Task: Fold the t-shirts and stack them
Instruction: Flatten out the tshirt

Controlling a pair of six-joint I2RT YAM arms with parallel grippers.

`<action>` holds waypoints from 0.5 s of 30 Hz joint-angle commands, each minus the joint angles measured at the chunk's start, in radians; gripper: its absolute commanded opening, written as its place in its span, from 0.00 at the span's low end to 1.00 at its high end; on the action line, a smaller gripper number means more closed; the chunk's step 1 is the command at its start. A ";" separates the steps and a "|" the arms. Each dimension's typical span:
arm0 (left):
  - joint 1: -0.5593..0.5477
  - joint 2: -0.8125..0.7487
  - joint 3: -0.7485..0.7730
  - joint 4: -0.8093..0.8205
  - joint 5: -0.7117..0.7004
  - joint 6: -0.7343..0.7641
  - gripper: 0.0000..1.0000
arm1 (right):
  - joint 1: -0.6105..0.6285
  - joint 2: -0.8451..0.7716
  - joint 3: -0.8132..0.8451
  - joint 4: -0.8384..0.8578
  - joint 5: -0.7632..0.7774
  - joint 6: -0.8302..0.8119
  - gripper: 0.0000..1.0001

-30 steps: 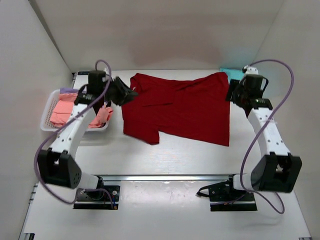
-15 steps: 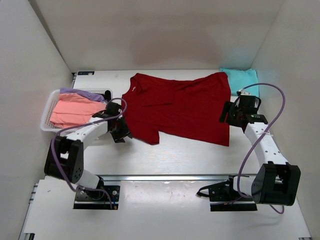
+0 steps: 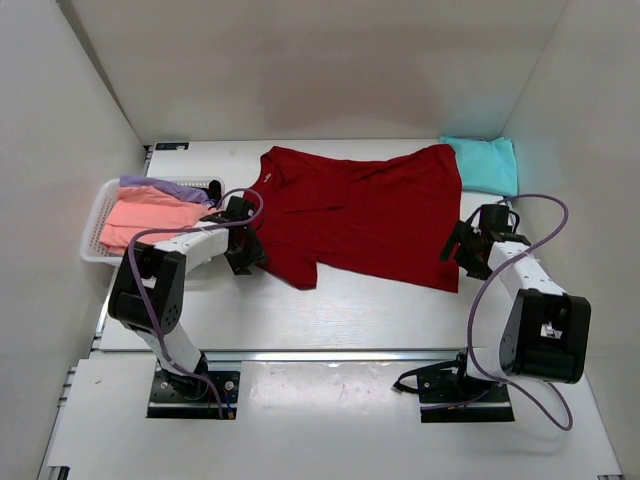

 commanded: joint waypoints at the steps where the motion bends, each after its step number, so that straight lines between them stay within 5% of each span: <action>1: 0.003 0.022 0.057 0.033 -0.050 0.000 0.57 | -0.011 0.026 -0.028 0.059 -0.038 0.075 0.75; 9: 0.009 0.066 0.042 0.084 -0.006 -0.028 0.45 | 0.008 0.082 -0.060 0.059 -0.056 0.112 0.75; 11: 0.008 0.068 0.040 0.102 0.010 -0.030 0.34 | 0.008 0.098 -0.069 0.054 -0.059 0.122 0.74; 13: 0.012 0.080 0.042 0.119 0.031 -0.031 0.06 | 0.022 0.112 -0.091 0.057 -0.081 0.136 0.66; 14: 0.014 0.077 0.045 0.116 0.028 -0.033 0.00 | 0.032 0.116 -0.086 0.062 -0.079 0.132 0.65; 15: 0.015 0.083 0.039 0.128 0.039 -0.025 0.00 | 0.031 0.125 -0.083 0.051 -0.087 0.127 0.48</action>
